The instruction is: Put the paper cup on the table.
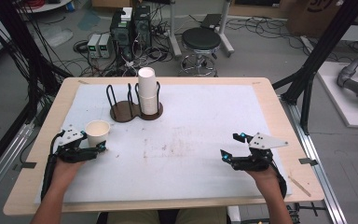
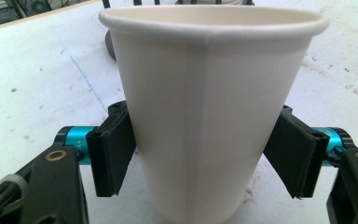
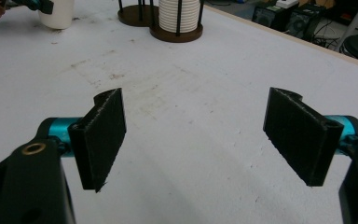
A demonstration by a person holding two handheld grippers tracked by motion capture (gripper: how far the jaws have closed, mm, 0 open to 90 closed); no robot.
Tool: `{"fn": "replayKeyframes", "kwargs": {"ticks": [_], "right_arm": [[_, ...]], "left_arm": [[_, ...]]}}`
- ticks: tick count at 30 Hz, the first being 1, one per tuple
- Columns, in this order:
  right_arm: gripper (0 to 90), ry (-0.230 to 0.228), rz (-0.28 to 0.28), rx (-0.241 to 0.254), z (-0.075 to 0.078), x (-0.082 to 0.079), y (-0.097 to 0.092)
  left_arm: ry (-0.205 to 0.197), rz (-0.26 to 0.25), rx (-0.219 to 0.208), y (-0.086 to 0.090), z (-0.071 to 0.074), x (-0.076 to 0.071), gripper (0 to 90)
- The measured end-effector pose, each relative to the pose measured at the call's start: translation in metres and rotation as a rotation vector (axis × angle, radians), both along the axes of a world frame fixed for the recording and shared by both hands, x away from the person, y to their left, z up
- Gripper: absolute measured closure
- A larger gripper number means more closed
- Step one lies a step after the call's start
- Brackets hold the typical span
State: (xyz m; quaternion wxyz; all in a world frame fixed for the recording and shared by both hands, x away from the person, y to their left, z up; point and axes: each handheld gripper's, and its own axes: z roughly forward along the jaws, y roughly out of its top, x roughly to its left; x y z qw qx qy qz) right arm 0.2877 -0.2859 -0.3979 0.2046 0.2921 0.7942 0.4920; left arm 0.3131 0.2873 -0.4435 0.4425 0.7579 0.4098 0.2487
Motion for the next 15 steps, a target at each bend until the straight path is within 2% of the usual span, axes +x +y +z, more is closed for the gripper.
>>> {"fn": "replayKeyframes", "kwargs": {"ticks": [2, 7, 8, 11, 12, 13, 14, 15], "right_arm": [[21.5, 0.006, 0.001, -0.002, 0.0000, -0.0007, 0.0004], [21.5, 0.007, 0.003, 0.000, -0.0001, -0.0006, 0.0004], [21.5, 0.010, 0.004, 0.002, -0.0002, -0.0006, 0.0007], [21.5, 0.015, 0.005, 0.000, -0.0005, -0.0006, 0.0012], [21.5, 0.010, 0.008, -0.002, -0.0003, -0.0001, 0.0015], [21.5, 0.010, 0.008, -0.002, -0.0003, -0.0001, 0.0015], [21.5, 0.009, 0.007, -0.003, -0.0004, -0.0001, 0.0015], [21.5, 0.009, 0.007, -0.003, -0.0004, -0.0001, 0.0015]], "left_arm": [[0.027, 0.014, -0.011, 0.0043, -0.0007, -0.0032, 29.1], [0.053, 0.017, -0.017, 0.0080, -0.0019, -0.0071, 29.1], [0.068, 0.023, -0.031, 0.0089, -0.0019, -0.0075, 29.1], [0.076, 0.025, -0.037, 0.0085, -0.0021, -0.0073, 28.5], [0.101, 0.015, -0.052, 0.0081, -0.0036, -0.0065, 27.4], [0.101, 0.015, -0.052, 0.0081, -0.0036, -0.0065, 24.4], [0.137, 0.001, -0.073, 0.0085, -0.0052, -0.0056, 21.4], [0.137, 0.001, -0.073, 0.0085, -0.0052, -0.0056, 20.0]]}}
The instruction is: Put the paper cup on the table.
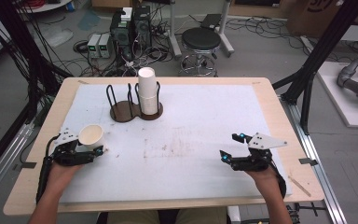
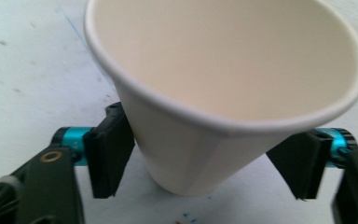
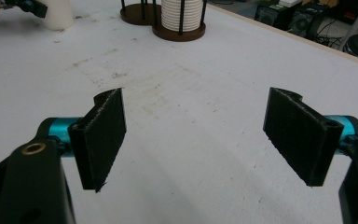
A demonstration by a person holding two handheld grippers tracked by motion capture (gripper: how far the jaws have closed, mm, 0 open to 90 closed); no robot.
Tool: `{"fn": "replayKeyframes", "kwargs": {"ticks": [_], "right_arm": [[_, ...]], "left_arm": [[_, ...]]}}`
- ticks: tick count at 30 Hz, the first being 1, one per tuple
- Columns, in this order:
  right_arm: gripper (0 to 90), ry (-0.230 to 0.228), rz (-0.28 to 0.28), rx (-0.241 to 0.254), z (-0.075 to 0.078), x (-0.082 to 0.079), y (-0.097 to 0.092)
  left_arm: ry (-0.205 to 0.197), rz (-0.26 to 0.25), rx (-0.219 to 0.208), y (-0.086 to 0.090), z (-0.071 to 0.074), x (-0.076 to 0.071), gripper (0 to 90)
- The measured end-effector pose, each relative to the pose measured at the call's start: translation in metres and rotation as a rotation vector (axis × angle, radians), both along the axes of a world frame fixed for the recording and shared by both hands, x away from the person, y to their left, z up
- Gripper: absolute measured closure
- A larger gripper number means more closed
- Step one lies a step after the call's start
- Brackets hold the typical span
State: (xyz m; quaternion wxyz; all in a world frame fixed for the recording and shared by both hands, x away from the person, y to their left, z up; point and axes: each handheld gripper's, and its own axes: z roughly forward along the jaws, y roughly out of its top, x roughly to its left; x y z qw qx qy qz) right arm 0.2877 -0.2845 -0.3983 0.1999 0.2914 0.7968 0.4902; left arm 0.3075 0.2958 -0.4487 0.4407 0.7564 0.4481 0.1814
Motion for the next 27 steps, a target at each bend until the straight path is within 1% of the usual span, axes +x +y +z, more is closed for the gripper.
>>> {"fn": "replayKeyframes", "kwargs": {"ticks": [1, 2, 3, 4, 5, 7, 8, 9, 10, 11, 12, 13, 14, 15, 17, 18, 20, 22, 23, 24, 25, 26, 27], "right_arm": [[21.5, 0.000, 0.000, 0.002, 0.000, 0.000, 0.000], [21.5, 0.000, -0.003, 0.002, 0.000, -0.001, -0.001], [21.5, 0.000, -0.005, 0.004, 0.000, -0.001, -0.001], [21.5, 0.000, -0.005, 0.004, 0.000, -0.001, -0.001], [21.5, 0.001, -0.008, 0.004, 0.001, -0.001, -0.002], [21.5, -0.002, -0.010, 0.005, 0.001, -0.002, -0.003], [21.5, -0.002, -0.010, 0.005, 0.001, -0.002, -0.003], [21.5, -0.001, -0.010, 0.005, 0.001, -0.003, -0.003], [21.5, 0.001, -0.010, 0.004, 0.001, -0.003, -0.003], [21.5, -0.003, -0.011, 0.004, 0.002, -0.003, -0.003], [21.5, -0.003, -0.011, 0.004, 0.002, -0.003, -0.003], [21.5, -0.003, -0.011, 0.005, 0.002, -0.003, -0.003], [21.5, -0.004, -0.013, 0.004, 0.002, -0.003, -0.004], [21.5, -0.002, -0.012, 0.006, 0.002, -0.003, -0.004], [21.5, -0.003, -0.014, 0.006, 0.002, -0.003, -0.004], [21.5, -0.004, -0.016, 0.006, 0.002, -0.003, -0.004], [21.5, -0.003, -0.017, 0.005, 0.002, -0.003, -0.004], [21.5, -0.004, -0.023, 0.003, 0.002, -0.003, -0.005], [21.5, -0.004, -0.039, -0.008, 0.001, -0.003, -0.006], [21.5, -0.004, -0.039, -0.008, 0.001, -0.003, -0.006], [21.5, -0.005, -0.056, -0.014, 0.001, -0.003, -0.008], [21.5, -0.005, -0.056, -0.014, 0.001, -0.003, -0.008], [21.5, -0.010, -0.072, -0.027, 0.000, -0.002, -0.009]], "left_arm": [[0.015, -0.009, -0.028, 0.003, 0.001, -0.001, 20.0], [0.007, -0.007, -0.038, 0.004, 0.002, -0.002, 20.0], [0.007, -0.007, -0.038, 0.004, 0.002, -0.002, 20.0], [-0.004, -0.007, -0.046, 0.006, 0.004, -0.004, 20.0], [-0.024, -0.002, -0.067, 0.010, 0.008, -0.009, 19.6], [-0.044, -0.003, -0.075, 0.014, 0.011, -0.014, 17.4], [-0.044, -0.003, -0.075, 0.014, 0.011, -0.014, 17.4], [-0.066, -0.013, -0.091, 0.020, 0.014, -0.020, 17.4], [-0.066, -0.013, -0.091, 0.020, 0.014, -0.020, 17.4], [-0.096, -0.007, -0.110, 0.026, 0.017, -0.025, 17.4], [-0.096, -0.007, -0.110, 0.026, 0.017, -0.025, 17.4], [-0.131, 0.005, -0.142, 0.032, 0.020, -0.029, 17.4], [-0.131, 0.005, -0.142, 0.032, 0.020, -0.029, 17.4], [-0.175, 0.018, -0.180, 0.037, 0.023, -0.033, 17.4], [-0.224, 0.023, -0.225, 0.040, 0.027, -0.036, 17.4], [-0.224, 0.023, -0.225, 0.040, 0.027, -0.036, 17.4], [-0.280, 0.016, -0.269, 0.041, 0.031, -0.038, 17.4], [-0.332, 0.012, -0.300, 0.038, 0.035, -0.039, 17.4], [-0.374, 0.005, -0.322, 0.035, 0.038, -0.040, 17.4], [-0.374, 0.005, -0.322, 0.035, 0.038, -0.040, 17.4], [-0.406, -0.006, -0.331, 0.029, 0.040, -0.041, 17.3], [-0.406, -0.006, -0.331, 0.029, 0.040, -0.041, 16.9], [-0.417, -0.012, -0.332, 0.026, 0.042, -0.041, 16.9]]}}
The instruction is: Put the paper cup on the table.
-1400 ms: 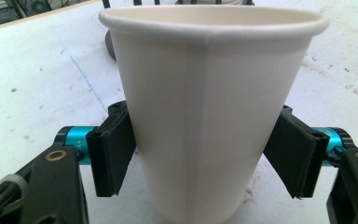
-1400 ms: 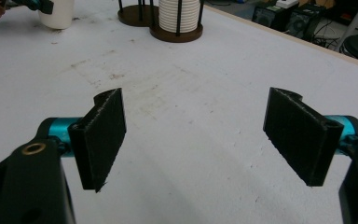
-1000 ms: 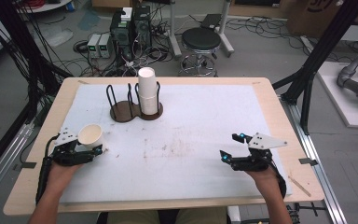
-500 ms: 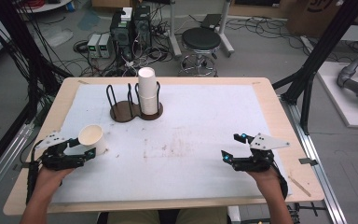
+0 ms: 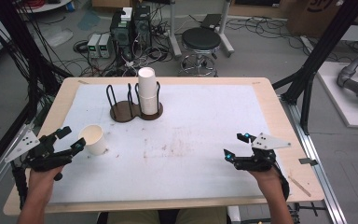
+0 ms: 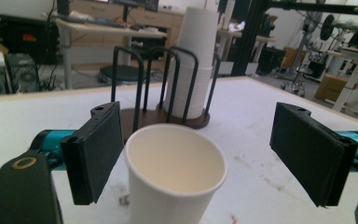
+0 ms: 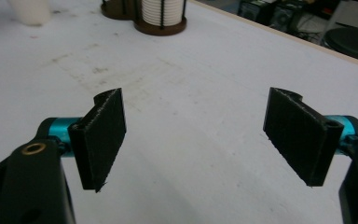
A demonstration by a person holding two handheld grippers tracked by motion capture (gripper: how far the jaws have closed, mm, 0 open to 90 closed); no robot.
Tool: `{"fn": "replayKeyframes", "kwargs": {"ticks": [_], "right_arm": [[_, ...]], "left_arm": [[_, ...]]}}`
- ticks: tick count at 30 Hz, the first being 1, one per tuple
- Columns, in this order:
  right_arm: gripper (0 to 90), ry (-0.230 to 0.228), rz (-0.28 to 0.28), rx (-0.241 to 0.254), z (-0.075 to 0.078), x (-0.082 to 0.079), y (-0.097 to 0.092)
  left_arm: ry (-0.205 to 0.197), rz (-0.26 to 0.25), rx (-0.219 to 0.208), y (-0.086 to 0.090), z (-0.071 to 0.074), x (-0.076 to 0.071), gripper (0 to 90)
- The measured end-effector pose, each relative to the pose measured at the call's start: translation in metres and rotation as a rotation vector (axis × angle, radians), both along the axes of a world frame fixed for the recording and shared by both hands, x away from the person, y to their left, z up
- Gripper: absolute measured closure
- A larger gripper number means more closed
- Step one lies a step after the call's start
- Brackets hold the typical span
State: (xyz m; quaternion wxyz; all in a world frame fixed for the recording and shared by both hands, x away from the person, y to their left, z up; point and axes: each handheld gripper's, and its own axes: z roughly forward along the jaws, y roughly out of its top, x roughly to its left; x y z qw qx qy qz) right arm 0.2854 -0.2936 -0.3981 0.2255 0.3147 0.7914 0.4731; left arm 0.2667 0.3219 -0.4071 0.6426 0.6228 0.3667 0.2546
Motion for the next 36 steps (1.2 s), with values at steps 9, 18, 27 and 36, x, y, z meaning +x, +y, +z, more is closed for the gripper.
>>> {"fn": "replayKeyframes", "kwargs": {"ticks": [9, 18, 27, 36], "right_arm": [[21.4, 0.011, -0.049, -0.005, -0.005, 0.000, -0.009], [21.5, 0.009, -0.070, 0.007, -0.005, -0.003, -0.015], [21.5, -0.001, -0.073, 0.020, -0.002, -0.009, -0.012], [21.5, -0.011, -0.083, 0.026, 0.000, -0.014, -0.008]], "left_arm": [[-0.026, -0.024, 0.036, -0.029, 0.002, 0.003, 16.7], [-0.040, -0.052, 0.057, -0.045, 0.003, 0.005, 16.7], [-0.044, -0.048, 0.062, -0.045, 0.003, 0.000, 16.8], [-0.056, -0.050, 0.057, -0.042, 0.003, -0.005, 17.0]]}}
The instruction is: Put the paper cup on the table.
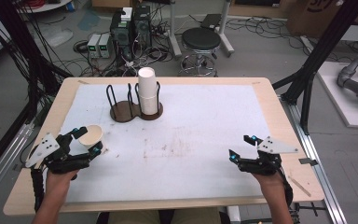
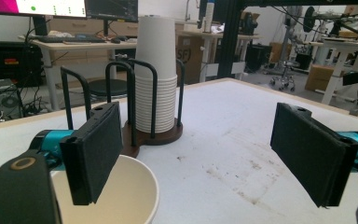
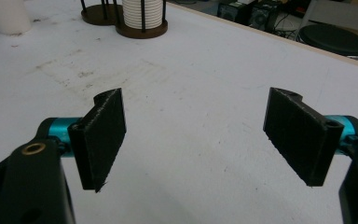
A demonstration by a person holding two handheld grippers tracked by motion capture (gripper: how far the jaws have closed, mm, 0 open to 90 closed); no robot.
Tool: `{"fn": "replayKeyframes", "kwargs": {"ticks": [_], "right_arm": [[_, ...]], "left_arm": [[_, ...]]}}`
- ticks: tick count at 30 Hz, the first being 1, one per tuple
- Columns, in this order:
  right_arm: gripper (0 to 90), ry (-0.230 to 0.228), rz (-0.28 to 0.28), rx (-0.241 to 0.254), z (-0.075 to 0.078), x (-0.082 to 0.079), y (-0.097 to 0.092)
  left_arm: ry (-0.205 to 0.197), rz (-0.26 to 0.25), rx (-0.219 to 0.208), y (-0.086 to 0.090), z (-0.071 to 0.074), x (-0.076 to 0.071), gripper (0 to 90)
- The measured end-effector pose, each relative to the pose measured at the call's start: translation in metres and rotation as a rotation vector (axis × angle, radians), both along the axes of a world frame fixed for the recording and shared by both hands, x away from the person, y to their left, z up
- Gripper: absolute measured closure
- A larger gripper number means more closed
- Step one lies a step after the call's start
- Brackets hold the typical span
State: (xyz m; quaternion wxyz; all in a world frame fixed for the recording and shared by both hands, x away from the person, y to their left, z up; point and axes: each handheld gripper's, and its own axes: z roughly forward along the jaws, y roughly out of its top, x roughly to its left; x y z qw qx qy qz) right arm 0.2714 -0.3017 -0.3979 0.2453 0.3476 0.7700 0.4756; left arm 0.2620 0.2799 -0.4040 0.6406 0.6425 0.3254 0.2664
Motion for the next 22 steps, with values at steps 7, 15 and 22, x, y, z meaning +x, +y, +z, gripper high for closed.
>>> {"fn": "replayKeyframes", "kwargs": {"ticks": [7, 15, 22], "right_arm": [[21.5, 0.006, -0.005, -0.002, -0.0003, -0.0031, -0.0009], [21.5, 0.008, -0.004, 0.001, -0.0028, 0.0008, -0.0025], [21.5, 0.012, 0.001, 0.005, -0.0036, 0.0031, -0.0025]], "left_arm": [[0.001, -0.009, 0.014, -0.0031, -0.0008, 0.0027, 17.0], [0.003, -0.005, 0.010, -0.0027, -0.0023, 0.0044, 17.0], [0.004, -0.007, 0.022, -0.0048, -0.0027, 0.0031, 17.1]]}}
